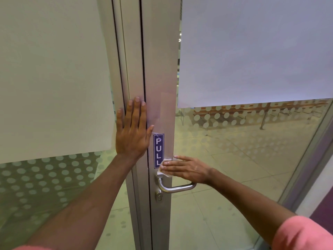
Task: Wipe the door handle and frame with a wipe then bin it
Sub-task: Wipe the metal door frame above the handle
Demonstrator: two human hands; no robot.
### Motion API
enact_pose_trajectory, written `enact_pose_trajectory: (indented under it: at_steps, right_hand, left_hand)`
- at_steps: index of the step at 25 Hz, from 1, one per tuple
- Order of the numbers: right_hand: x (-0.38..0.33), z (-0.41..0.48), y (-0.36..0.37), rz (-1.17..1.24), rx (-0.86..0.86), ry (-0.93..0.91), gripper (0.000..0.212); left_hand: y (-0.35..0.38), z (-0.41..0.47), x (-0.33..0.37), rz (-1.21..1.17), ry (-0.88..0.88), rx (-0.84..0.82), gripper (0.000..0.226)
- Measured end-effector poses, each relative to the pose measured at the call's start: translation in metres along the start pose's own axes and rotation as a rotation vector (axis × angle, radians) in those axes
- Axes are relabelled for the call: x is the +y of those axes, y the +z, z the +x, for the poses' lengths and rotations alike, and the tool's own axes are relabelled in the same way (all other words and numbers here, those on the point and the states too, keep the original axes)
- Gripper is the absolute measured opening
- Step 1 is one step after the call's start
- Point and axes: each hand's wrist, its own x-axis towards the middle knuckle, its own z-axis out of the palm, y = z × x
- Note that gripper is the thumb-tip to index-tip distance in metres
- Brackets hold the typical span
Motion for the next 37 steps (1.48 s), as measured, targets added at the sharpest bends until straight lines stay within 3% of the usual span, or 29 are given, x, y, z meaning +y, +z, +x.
enact_pose_trajectory:
  at_steps: [2, 7, 9, 13, 15, 18, 24, 26, 29, 31, 34, 37]
  right_hand:
    - [0.012, -0.004, -0.003, -0.054, 0.047, 0.007, 0.078]
    - [0.038, 0.011, -0.018, -0.131, 0.228, 0.259, 0.068]
    - [0.031, 0.014, -0.016, -0.100, 0.245, 0.280, 0.068]
    - [0.010, -0.008, 0.002, -0.038, 0.027, 0.043, 0.087]
    - [0.006, -0.015, 0.001, -0.024, -0.056, 0.026, 0.090]
    - [0.022, -0.012, -0.005, -0.098, 0.044, 0.045, 0.077]
    - [0.032, 0.016, -0.018, -0.093, 0.259, 0.313, 0.082]
    - [0.022, 0.012, -0.011, -0.056, 0.201, 0.212, 0.082]
    - [0.010, -0.003, 0.002, -0.006, -0.046, -0.038, 0.089]
    - [0.006, -0.007, 0.005, 0.004, -0.082, -0.063, 0.082]
    - [0.009, -0.003, 0.003, 0.007, 0.051, 0.090, 0.064]
    - [0.003, 0.019, -0.008, 0.003, 0.290, 0.399, 0.070]
  left_hand:
    - [-0.001, 0.000, 0.001, 0.002, 0.002, 0.006, 0.067]
    - [-0.001, 0.001, 0.001, 0.004, 0.001, 0.000, 0.068]
    - [-0.001, 0.000, 0.000, 0.005, 0.006, -0.002, 0.068]
    - [-0.001, 0.001, 0.001, -0.003, -0.006, -0.005, 0.068]
    - [-0.001, 0.001, 0.000, 0.009, -0.008, -0.009, 0.068]
    - [-0.001, 0.001, 0.001, 0.001, -0.003, -0.004, 0.068]
    - [-0.001, 0.000, 0.000, 0.004, -0.007, -0.006, 0.068]
    - [-0.002, 0.001, 0.000, 0.009, -0.007, -0.012, 0.067]
    - [-0.002, 0.001, 0.002, -0.004, 0.001, -0.004, 0.067]
    - [0.002, 0.000, 0.001, -0.015, 0.000, 0.007, 0.067]
    - [0.005, -0.001, 0.000, -0.007, -0.006, 0.018, 0.067]
    - [0.002, 0.000, 0.001, 0.004, -0.001, 0.014, 0.068]
